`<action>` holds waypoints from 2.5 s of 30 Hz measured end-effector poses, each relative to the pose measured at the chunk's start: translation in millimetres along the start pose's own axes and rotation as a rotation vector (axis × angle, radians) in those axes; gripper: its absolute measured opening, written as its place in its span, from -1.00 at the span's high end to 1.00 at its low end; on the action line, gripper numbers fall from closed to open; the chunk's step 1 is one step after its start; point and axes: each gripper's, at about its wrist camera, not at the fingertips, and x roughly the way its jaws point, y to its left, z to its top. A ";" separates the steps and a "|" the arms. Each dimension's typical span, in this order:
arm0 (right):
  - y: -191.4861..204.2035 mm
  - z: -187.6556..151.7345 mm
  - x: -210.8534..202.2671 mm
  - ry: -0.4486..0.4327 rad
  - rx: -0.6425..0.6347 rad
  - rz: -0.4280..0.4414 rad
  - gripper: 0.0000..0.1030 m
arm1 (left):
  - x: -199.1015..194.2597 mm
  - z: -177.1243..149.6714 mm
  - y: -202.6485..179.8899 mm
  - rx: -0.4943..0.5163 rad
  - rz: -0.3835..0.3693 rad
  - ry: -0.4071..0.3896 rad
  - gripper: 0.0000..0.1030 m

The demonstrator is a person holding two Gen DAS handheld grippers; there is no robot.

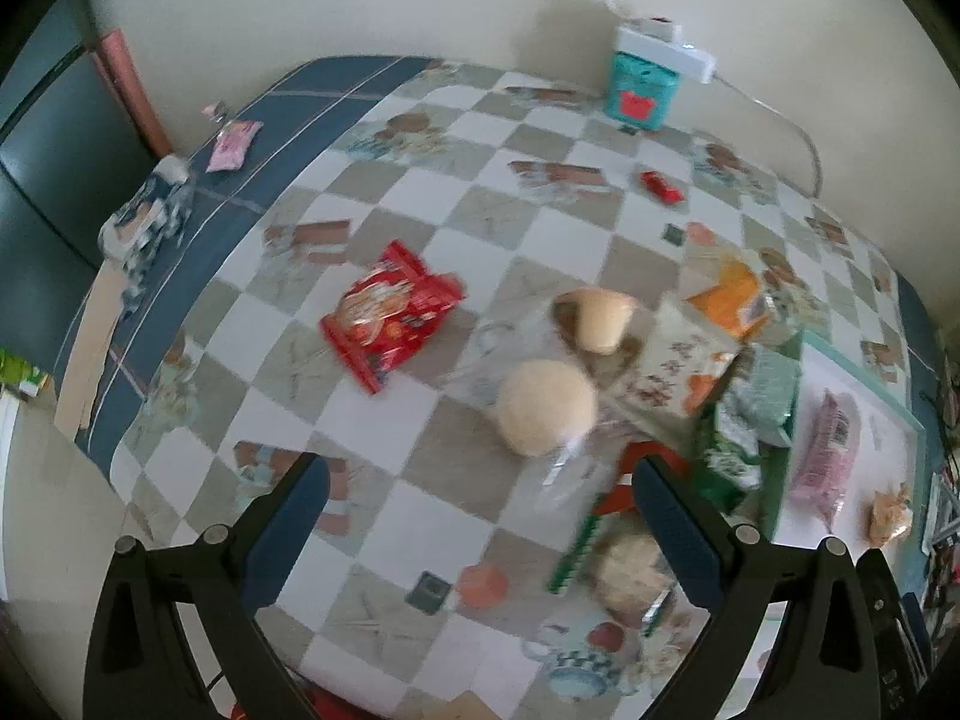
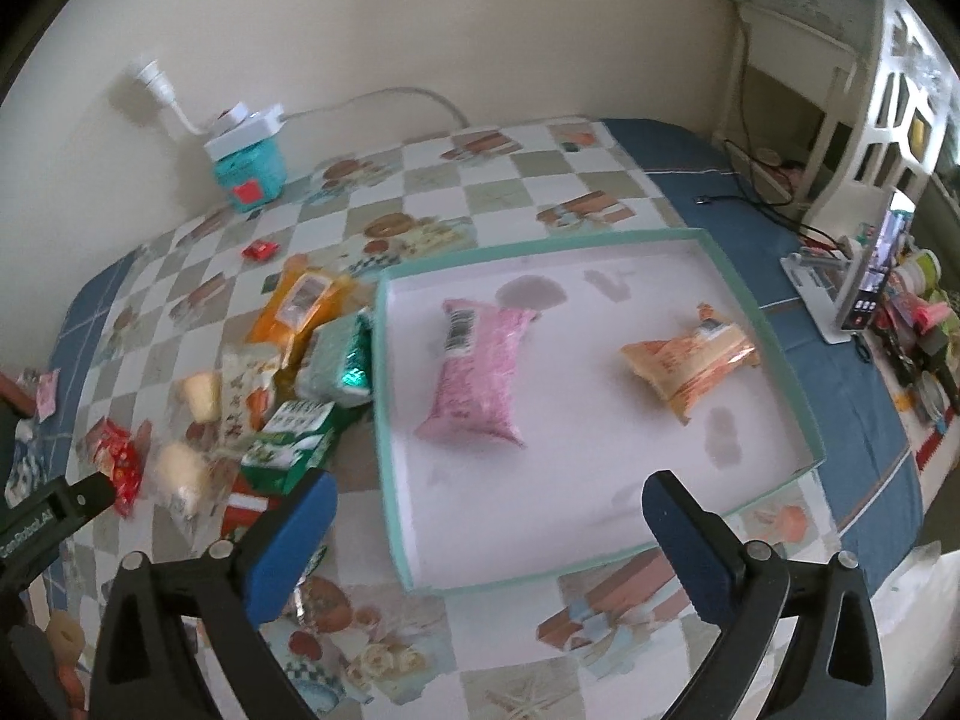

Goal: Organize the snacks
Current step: 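Withdraw both tools from the tray back toward the snack pile, then grasp the green-edged round biscuit pack with the right tool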

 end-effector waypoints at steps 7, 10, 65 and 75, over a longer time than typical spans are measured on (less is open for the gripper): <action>23.5 -10.3 1.0 0.022 -0.029 0.052 -1.00 | 13.7 -4.9 35.3 -0.063 0.025 0.029 -0.96; 33.2 -13.1 2.1 0.035 -0.032 0.090 -1.00 | 18.1 -4.9 49.3 -0.101 0.025 0.041 -0.96; 161.9 -79.2 98.3 0.289 -0.270 0.055 -0.64 | 107.0 -8.4 113.0 -0.228 0.078 0.291 -0.96; 153.8 -82.2 89.2 0.269 -0.299 0.089 -0.26 | 100.2 -12.3 99.9 -0.213 0.091 0.287 -0.96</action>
